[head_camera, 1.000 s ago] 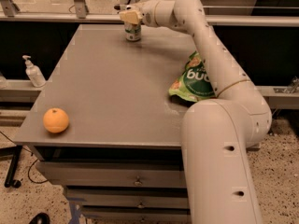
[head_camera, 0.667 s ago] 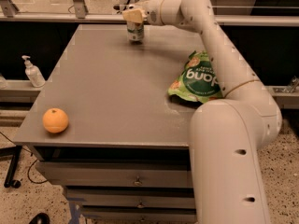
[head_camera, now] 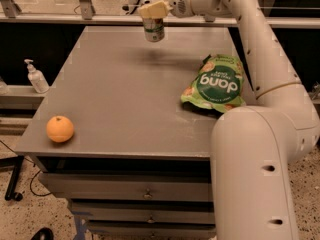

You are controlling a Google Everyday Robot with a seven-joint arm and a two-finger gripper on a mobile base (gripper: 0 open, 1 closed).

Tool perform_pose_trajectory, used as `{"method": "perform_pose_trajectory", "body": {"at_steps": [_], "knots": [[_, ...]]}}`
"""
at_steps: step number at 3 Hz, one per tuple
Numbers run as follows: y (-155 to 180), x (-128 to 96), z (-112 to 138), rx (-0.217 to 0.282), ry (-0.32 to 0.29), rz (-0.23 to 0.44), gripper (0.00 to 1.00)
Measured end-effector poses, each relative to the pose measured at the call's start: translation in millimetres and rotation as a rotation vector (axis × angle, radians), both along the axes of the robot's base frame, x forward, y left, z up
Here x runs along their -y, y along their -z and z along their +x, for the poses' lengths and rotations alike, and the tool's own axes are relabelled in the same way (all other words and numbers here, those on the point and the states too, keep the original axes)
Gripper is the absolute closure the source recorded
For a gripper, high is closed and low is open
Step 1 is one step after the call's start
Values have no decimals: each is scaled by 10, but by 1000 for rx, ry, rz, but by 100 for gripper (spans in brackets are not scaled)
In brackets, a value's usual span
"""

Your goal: Knock 7up can over

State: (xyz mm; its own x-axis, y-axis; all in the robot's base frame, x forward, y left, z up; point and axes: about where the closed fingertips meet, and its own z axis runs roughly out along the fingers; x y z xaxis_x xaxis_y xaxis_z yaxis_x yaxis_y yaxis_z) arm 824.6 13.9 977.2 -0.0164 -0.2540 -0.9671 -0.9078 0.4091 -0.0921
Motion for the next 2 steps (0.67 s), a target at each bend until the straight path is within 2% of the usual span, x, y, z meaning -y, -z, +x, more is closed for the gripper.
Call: {"method": "perform_pose_trajectory", "body": {"at_steps": [1,2], "knots": [[36,-76,-330,39,-135,-153,100],[224,-179,-683,71,-295,-350,100]]}}
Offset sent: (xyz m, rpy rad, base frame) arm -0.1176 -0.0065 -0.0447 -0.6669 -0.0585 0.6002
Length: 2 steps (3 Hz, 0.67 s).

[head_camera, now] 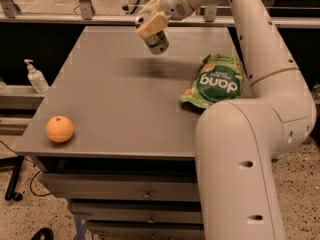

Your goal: Knock 7up can over

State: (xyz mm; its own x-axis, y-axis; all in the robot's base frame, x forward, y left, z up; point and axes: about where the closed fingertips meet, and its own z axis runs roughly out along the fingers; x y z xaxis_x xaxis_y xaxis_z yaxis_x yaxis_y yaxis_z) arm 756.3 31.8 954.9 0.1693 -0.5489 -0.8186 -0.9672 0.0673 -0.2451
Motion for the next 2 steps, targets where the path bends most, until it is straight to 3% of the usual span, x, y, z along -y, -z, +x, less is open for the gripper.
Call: {"method": "perform_pose_trajectory", "body": {"at_steps": [1,2], "knots": [[224,-76,-350,33,-177,-224,100],[383,-90,-534,92,-312,-410,100]]}}
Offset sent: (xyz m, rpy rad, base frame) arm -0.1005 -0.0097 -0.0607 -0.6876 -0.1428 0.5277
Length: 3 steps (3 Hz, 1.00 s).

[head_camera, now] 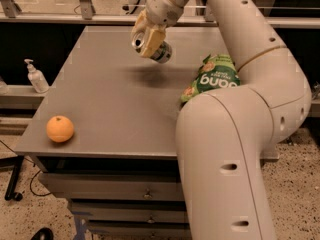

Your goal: Knock 7up can over

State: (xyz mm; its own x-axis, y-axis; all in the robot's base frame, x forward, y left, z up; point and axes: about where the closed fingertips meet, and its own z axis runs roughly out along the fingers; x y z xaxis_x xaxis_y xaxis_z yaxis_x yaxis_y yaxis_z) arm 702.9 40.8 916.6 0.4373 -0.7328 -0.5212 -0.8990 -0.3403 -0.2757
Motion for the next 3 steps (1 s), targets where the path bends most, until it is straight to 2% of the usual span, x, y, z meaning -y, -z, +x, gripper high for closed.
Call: {"method": "perform_pose_trajectory", "body": {"at_steps": [1,2,3], "knots": [[127,-47,-119,61,-115,-126,100],[284,-86,-271,85,-203,-201,100],[446,-94,-470,75,-274,-240,100]]}}
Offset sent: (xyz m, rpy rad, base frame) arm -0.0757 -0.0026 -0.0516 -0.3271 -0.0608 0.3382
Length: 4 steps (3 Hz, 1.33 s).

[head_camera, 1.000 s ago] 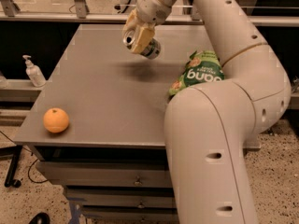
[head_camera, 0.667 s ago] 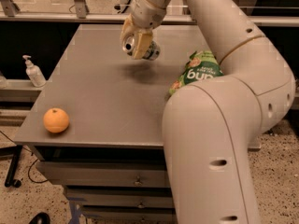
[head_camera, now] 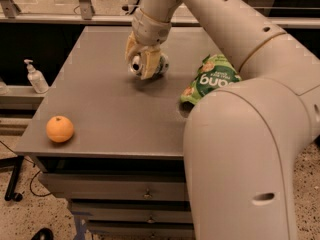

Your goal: Knock 7up can over

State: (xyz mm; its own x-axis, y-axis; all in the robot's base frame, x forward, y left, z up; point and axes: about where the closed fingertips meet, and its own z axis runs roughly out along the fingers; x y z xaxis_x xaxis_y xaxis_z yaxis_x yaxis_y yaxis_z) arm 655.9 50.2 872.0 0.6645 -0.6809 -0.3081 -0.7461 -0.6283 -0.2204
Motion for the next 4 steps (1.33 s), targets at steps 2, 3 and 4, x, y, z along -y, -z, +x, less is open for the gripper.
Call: {"method": "perform_pose_trajectory", "body": {"at_steps": [2,3,4], "knots": [[239,3,-292,-22,-77,-53,84],[295,11,-356,-25,-96,-68,60],[322,21,-383,-25,-107,-77,36]]}}
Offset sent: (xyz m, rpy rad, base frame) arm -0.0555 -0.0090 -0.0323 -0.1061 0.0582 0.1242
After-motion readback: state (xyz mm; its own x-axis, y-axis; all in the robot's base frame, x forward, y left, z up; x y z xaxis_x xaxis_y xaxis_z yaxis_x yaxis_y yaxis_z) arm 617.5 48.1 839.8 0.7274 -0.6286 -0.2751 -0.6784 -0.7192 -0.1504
